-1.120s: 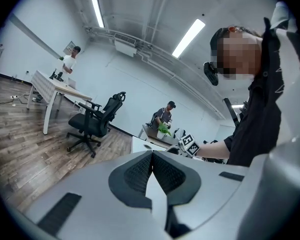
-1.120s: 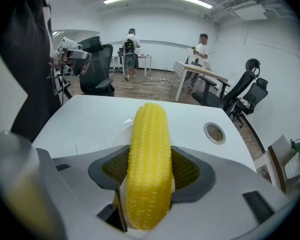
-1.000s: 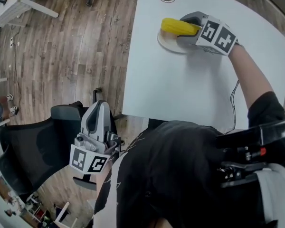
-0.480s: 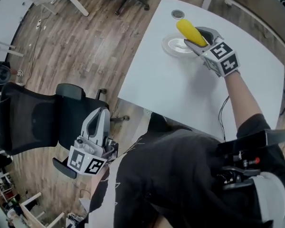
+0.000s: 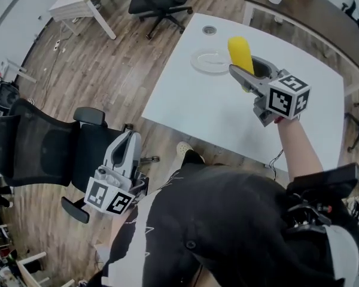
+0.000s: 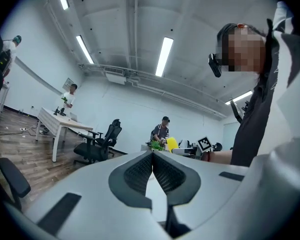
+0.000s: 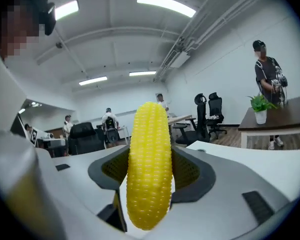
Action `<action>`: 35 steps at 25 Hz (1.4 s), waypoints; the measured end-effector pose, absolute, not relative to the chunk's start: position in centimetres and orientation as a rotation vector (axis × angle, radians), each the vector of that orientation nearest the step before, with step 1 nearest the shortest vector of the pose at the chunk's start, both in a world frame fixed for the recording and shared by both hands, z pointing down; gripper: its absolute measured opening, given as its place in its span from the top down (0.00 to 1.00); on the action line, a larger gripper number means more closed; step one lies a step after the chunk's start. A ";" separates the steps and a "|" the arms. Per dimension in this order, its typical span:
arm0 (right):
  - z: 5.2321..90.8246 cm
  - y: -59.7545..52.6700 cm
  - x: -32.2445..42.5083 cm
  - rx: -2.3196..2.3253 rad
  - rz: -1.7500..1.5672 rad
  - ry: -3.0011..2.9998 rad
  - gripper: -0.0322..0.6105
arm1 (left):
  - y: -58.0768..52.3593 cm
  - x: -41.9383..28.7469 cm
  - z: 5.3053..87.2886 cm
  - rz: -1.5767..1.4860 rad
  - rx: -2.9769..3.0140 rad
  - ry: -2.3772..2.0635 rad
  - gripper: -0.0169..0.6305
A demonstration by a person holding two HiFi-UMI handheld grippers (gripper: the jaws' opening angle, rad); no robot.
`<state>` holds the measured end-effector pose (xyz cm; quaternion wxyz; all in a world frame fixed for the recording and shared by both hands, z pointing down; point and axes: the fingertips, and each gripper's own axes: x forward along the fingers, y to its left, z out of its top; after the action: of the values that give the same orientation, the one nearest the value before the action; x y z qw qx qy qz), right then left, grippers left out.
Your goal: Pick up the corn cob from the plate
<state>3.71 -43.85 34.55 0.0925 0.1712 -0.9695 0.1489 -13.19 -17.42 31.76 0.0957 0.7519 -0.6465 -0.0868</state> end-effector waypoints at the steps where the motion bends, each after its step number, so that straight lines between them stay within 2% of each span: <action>1: 34.1 -42.4 4.5 0.502 0.479 -2.900 0.56 | -16.9 -12.3 31.7 -0.247 2.239 -1.909 0.95; 11: 35.1 -32.0 9.5 0.480 0.478 -2.847 0.56 | -13.0 -7.2 31.0 -0.378 2.209 -1.832 0.95; 19: 35.7 -27.1 12.7 0.596 0.551 -2.810 0.56 | -12.6 -5.4 30.0 -0.367 2.319 -1.687 0.95; 26: 36.4 -20.6 10.4 0.748 0.564 -2.773 0.56 | -7.4 -8.4 30.4 -0.372 2.411 -1.541 0.95; 31: 36.1 -20.0 10.3 0.846 0.676 -2.745 0.56 | -6.7 -9.9 29.7 -0.308 2.412 -1.476 0.95; 35: 37.1 -14.7 7.4 0.942 0.746 -2.731 0.56 | -2.0 -14.4 31.2 -0.290 2.417 -1.435 0.95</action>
<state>7.45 -14.68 37.07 0.0788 0.3146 -0.9125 0.2493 -14.44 -2.04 31.15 0.1572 0.8447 -0.5015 -0.1015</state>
